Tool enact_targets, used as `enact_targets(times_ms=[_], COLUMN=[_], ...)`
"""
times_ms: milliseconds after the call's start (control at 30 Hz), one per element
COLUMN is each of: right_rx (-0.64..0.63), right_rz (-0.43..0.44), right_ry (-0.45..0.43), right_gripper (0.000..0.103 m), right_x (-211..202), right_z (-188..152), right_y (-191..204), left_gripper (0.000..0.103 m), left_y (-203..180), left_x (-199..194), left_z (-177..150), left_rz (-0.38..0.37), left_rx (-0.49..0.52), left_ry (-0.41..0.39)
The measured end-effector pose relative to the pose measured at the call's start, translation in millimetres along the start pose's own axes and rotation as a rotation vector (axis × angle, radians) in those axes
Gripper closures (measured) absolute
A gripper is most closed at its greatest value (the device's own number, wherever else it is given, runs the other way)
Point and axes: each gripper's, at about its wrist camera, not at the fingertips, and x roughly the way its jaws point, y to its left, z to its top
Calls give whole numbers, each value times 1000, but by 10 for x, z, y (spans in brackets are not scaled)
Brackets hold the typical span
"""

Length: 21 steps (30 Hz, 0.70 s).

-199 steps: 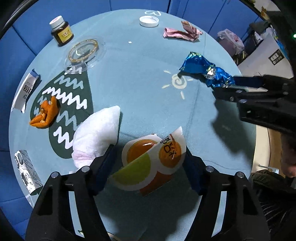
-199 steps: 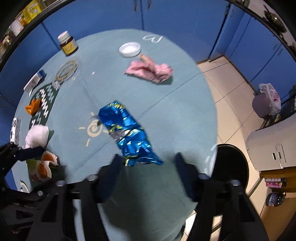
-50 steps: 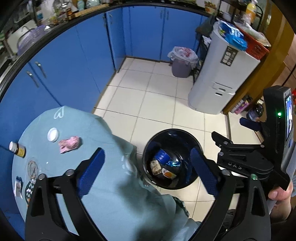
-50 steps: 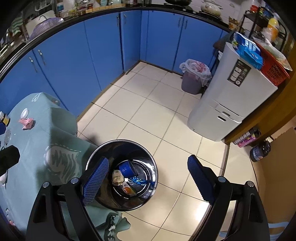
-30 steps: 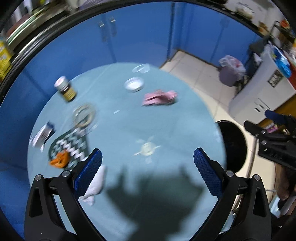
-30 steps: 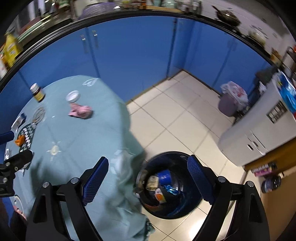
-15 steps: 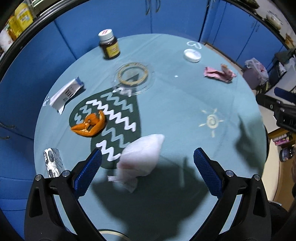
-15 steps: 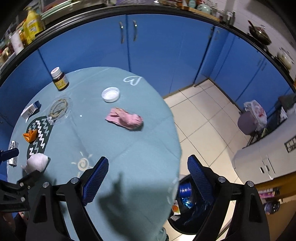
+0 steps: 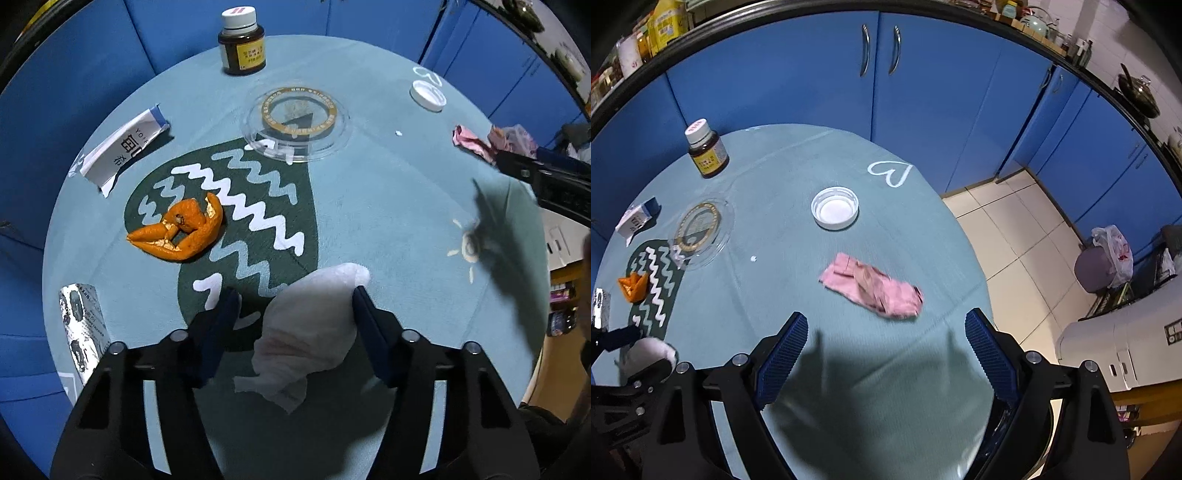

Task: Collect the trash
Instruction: 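Grasp the white tissue with the left gripper while the right gripper grasps the pink cloth, then carry the white tissue and pink cloth toward the black bin with both grippers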

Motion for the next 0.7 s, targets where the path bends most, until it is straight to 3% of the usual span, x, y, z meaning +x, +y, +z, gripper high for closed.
enact_targets(times_ms=[100,167,400,467,533,700], right_rx=[-12,-14,9,9,4,-9], right_rz=[1,-2,22,27,34,23], right_ry=[12,15,75,73,70,46], right_gripper=[18,18,50,67,75,79], right_x=[84,124,269,260,244,140], right_z=[47,64,32,26,18,-39], right_y=[18,19,-28,-36,-24,-21], left_gripper=[56,57,62,64,66,74], left_y=[-20,-34,-17,17,48,83], left_x=[-24,-28,-22,-32,-33,-79], left_z=[-14,-4,9,6,12,2], left_rz=[-15,-17,-35,-43,-52,-54], left_rx=[18,26,0,-11,-25,-32], left_ry=[-3,-2,2,2,6,10])
